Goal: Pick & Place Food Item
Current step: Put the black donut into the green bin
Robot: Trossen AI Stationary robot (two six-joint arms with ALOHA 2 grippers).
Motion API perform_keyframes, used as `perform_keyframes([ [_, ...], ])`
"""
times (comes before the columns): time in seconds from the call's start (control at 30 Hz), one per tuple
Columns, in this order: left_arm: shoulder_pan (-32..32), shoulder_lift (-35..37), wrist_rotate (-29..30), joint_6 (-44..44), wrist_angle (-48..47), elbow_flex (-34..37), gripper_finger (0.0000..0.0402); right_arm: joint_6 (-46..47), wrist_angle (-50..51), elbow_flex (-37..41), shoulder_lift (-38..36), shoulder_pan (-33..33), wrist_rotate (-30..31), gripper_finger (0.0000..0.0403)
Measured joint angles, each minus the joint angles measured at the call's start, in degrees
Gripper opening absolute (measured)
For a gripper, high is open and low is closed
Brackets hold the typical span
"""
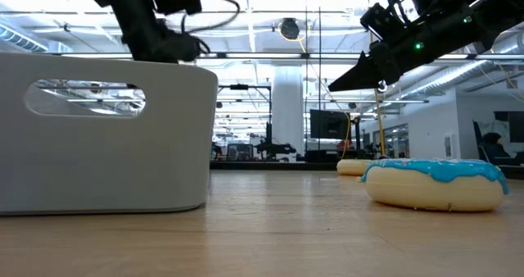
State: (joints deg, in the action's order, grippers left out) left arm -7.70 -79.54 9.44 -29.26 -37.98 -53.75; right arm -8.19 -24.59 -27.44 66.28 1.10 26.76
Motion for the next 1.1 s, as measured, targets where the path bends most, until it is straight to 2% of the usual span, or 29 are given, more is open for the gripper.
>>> perform_keyframes([
  [0.13, -2.2, 4.9, -5.0, 1.2, 0.7, 0.0, 0.0010, 0.0, 0.0, 0.0, 0.0, 0.0, 0.0, 0.0197],
  [0.3, -7.9, 10.0, -20.9, 4.2, 7.8, 2.2, 0.0007, 0.0, 0.1, 0.0, 0.0, 0.0, 0.0, 0.0197],
  [0.47, -14.5, 13.5, -34.3, 4.6, 16.9, 10.0, 0.0007, 0.0, 0.2, 0.0, 0.0, 0.1, 0.0, 0.0197],
  [0.6, -18.7, 15.3, -41.5, 0.8, 28.8, 18.5, 0.0007, 0.0, 0.0, 0.0, 0.0, 0.1, 0.0, 0.0196],
  [0.7, -20.4, 15.8, -44.6, -3.4, 38.3, 24.3, 0.0007, 0.0, -0.3, 0.0, 0.0, 0.1, 0.0, 0.0197],
  [0.87, -22.0, 15.4, -44.7, -7.8, 45.7, 31.3, 0.0007, 0.0, -0.3, 0.0, 0.0, 0.1, 0.0, 0.0197],
  [1.0, -22.0, 15.0, -43.0, -11.4, 50.3, 35.4, 0.0009, 0.0, -0.4, 0.0, 0.0, 0.1, 0.0, 0.0197],
  [1.1, -22.0, 15.1, -39.4, -12.1, 50.2, 36.3, 0.0014, 0.0, -0.4, 0.0, 0.0, 0.1, 0.0, 0.0196],
])
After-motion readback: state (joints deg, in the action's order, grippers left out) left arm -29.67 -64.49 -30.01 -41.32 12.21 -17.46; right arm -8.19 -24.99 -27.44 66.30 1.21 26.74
